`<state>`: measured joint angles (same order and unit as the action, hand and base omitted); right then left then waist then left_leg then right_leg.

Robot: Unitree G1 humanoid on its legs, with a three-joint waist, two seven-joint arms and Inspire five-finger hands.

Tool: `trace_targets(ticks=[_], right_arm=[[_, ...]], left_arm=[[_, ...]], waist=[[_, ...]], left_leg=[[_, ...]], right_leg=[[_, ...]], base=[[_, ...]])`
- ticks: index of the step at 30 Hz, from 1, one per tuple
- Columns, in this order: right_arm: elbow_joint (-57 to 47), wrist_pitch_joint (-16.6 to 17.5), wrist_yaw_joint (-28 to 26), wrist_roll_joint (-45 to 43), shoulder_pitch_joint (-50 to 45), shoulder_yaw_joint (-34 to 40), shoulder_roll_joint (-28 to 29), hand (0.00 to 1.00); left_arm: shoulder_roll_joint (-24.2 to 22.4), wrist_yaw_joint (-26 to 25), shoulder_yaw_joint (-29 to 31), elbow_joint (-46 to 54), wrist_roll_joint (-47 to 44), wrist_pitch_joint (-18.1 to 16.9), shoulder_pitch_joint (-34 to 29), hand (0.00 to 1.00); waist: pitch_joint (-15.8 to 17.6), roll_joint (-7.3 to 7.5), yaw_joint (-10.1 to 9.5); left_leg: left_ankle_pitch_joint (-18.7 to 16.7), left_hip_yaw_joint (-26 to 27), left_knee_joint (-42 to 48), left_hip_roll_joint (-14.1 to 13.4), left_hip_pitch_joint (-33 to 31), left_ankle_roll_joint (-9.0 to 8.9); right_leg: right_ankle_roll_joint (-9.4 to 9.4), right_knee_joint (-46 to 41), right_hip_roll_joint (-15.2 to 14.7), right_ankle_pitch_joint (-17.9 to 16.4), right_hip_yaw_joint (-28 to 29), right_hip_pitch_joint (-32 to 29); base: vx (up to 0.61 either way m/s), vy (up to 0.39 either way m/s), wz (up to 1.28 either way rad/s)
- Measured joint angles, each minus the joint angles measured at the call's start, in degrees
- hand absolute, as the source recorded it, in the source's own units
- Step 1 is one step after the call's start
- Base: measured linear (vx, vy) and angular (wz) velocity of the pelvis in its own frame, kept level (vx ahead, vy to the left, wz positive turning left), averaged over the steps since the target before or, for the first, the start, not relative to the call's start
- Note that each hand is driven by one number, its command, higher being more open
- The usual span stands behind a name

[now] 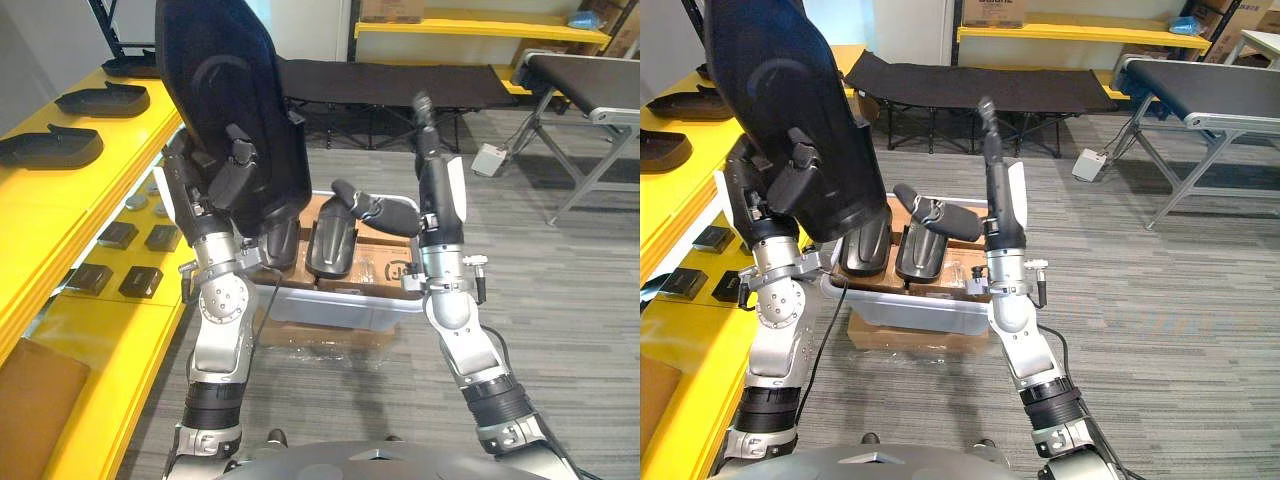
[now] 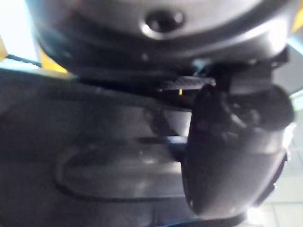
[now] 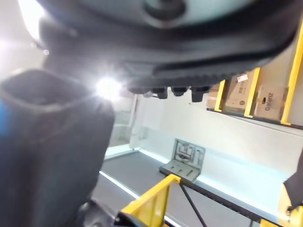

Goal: Walk over and take three plastic housings, then place them on the shelf

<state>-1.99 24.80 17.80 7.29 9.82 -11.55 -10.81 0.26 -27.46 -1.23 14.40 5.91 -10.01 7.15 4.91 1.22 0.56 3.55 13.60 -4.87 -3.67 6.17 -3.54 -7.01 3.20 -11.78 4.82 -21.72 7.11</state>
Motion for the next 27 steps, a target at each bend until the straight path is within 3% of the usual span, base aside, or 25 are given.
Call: trace_targets(ticks=[3,6,8,11,16,20,27], right_arm=[[-0.7,0.4,-2.3,-6.3,-0.8,0.7,0.6,1.00],[-1.8,-0.4,-4.6,-12.5,-4.7,2.8,2.9,1.00],[-1.9,-2.2,-5.4,-13.4,-8.0,5.0,4.1,1.00],[-1.9,-8.8,-4.4,-12.7,-14.5,8.9,5.1,1.00],[-1.9,-13.6,-3.5,-19.4,-23.9,14.6,8.4,1.00],[-0.7,-14.0,-4.1,-20.1,-26.2,17.1,8.8,1.00],[3.0,-14.0,-10.2,-21.8,-21.3,12.9,8.0,1.00]], left_arm=[[0.5,-2.1,-0.2,1.6,8.4,-0.1,-1.3,0.00],[1.0,-2.5,-0.6,1.7,9.9,-0.4,-2.9,0.00],[1.1,-1.9,-0.7,1.7,6.8,-1.6,-5.5,0.00],[0.7,0.3,-0.7,1.8,0.0,-2.7,-11.5,0.00],[-0.7,4.6,0.5,5.4,-8.8,-2.8,-23.5,0.00],[-2.8,6.3,5.0,6.4,-13.3,-4.7,-29.8,0.00],[-2.9,4.2,15.8,9.7,-12.1,-6.6,-31.7,0.00]], waist=[[0.0,-0.01,0.42],[-0.1,-0.10,0.59],[-0.1,-0.17,1.04],[-0.3,-0.47,1.24],[-0.4,-0.82,1.71],[-0.3,-0.87,1.61],[-0.4,-1.03,-1.69]], left_leg=[[-0.1,0.2,0.0,0.0,0.0,-0.04],[-0.3,0.4,0.0,0.0,0.1,0.01],[-0.6,0.8,0.0,0.0,0.0,-0.06],[-1.1,1.7,0.0,0.0,-0.2,-0.20],[-1.2,2.0,0.1,0.0,-0.7,-0.18],[-1.3,1.4,0.1,0.0,-0.6,-0.16],[-1.8,-2.0,0.0,0.1,-1.2,-0.48]], right_leg=[[0.00,0.1,0.0,0.0,0.1,0.0],[-0.02,0.4,0.0,0.0,0.3,-0.2],[-0.05,1.0,0.0,0.0,0.5,-0.2],[-0.06,1.0,0.1,0.0,1.7,-0.9],[-0.16,1.1,0.1,0.1,2.2,-1.7],[-0.16,1.1,0.1,0.1,1.6,-1.2],[-0.05,1.1,0.0,-0.6,-1.9,0.2]], base=[[0.00,0.000,0.00],[0.00,0.000,-0.03],[0.00,0.000,-0.10],[0.03,0.009,-0.18],[0.06,-0.003,-0.08],[0.03,-0.007,0.07],[-0.05,-0.001,0.23]])
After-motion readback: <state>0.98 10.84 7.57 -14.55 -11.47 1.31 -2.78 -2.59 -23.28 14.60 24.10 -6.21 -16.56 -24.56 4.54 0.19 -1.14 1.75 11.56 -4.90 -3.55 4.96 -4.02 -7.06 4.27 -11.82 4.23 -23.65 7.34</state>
